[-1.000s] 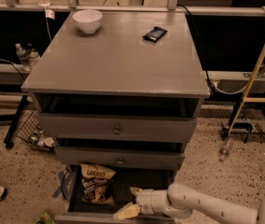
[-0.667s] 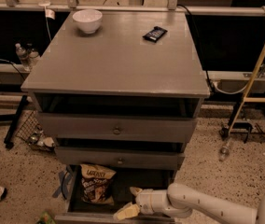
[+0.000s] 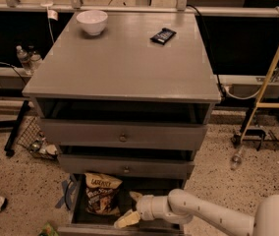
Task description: Pick brown chip bag from bottom drawer and place on counter
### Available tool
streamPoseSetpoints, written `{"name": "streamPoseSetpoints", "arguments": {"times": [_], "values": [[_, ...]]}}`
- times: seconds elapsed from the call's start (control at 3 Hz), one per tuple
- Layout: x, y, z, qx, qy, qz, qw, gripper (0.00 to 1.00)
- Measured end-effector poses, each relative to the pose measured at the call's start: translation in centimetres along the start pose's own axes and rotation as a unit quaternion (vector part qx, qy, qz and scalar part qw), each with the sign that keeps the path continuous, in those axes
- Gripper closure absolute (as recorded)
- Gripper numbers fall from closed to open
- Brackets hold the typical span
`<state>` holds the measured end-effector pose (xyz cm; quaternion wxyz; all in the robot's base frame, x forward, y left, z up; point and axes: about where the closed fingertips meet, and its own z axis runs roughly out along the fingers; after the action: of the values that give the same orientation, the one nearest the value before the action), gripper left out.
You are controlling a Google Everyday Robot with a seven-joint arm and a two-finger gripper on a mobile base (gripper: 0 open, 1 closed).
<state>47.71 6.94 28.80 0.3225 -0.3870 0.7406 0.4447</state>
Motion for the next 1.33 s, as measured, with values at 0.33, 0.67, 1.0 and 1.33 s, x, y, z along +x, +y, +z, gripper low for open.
{"name": "streamPoseSetpoints", "arguments": {"times": [0.33, 0.67, 1.0, 1.33], "values": [[-0.6, -1.1, 1.4, 0.014, -0.014, -0.035, 0.9992, 0.00], [-1.2, -2.3, 2.8, 0.018, -0.038, -0.060, 0.9973, 0.00], [-2.2, -3.2, 5.3, 0.007, -0.061, -0.079, 0.9950, 0.00], [-3.1, -4.6, 8.1, -0.012, -0.081, -0.090, 0.9926, 0.00]]}}
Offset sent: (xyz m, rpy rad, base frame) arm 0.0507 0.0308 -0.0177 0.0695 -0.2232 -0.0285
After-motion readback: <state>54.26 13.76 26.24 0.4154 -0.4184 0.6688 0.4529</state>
